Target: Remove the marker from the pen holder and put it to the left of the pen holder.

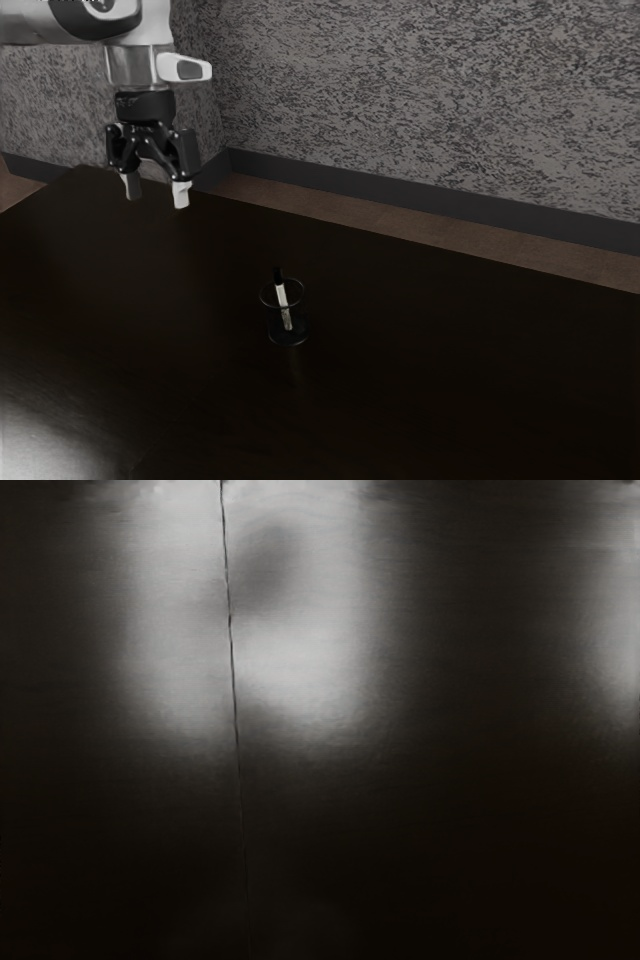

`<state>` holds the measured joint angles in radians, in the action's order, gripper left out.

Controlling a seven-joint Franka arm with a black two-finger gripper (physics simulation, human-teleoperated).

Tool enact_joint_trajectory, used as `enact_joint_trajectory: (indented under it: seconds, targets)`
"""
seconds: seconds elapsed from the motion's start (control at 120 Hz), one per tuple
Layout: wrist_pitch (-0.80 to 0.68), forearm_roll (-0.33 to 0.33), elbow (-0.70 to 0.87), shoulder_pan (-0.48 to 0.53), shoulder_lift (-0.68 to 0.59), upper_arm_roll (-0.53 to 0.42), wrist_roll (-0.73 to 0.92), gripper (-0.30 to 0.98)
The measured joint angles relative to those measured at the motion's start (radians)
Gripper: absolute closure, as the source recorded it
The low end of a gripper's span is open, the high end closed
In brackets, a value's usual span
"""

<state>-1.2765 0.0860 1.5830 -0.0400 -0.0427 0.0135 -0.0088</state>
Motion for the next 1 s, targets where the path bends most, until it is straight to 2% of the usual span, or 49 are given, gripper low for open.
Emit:
enact_joint_trajectory:
  seconds: [0.142, 0.242, 0.342, 0.408, 0.517, 0.808, 1.0]
  targets:
    - [-0.115, -0.008, 0.004, 0.021, 0.025, 0.004, 0.006, 0.00]
    - [-0.160, -0.005, 0.005, 0.060, 0.148, 0.003, 0.009, 0.00]
    - [-0.188, 0.013, 0.002, 0.152, 0.280, 0.001, 0.011, 0.00]
    - [-0.200, 0.023, -0.037, 0.168, 0.368, 0.001, 0.013, 0.00]
    - [-0.213, 0.030, -0.151, 0.151, 0.480, -0.018, 0.014, 0.00]
    - [-0.223, 0.091, -0.255, 0.046, 0.604, -0.033, 0.009, 0.00]
    - [-0.216, 0.204, -0.275, 0.063, 0.649, -0.020, 0.002, 0.00]
